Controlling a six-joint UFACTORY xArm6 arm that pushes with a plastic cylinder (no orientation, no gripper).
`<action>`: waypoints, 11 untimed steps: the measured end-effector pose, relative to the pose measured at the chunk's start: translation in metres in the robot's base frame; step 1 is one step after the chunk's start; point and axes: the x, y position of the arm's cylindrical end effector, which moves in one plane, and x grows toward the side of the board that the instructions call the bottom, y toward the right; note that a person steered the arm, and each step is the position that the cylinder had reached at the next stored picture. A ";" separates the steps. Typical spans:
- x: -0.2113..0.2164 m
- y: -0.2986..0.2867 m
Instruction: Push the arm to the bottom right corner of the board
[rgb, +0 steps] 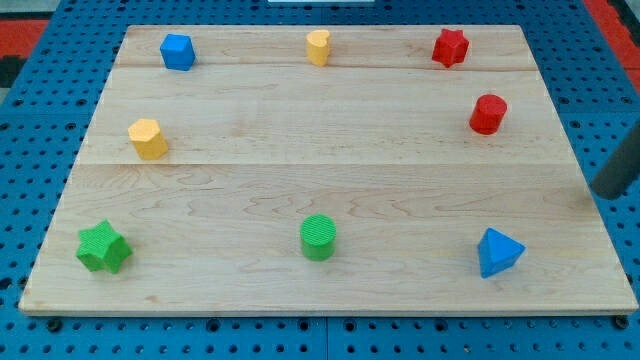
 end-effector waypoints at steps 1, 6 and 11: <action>-0.012 -0.034; 0.026 -0.034; 0.129 -0.086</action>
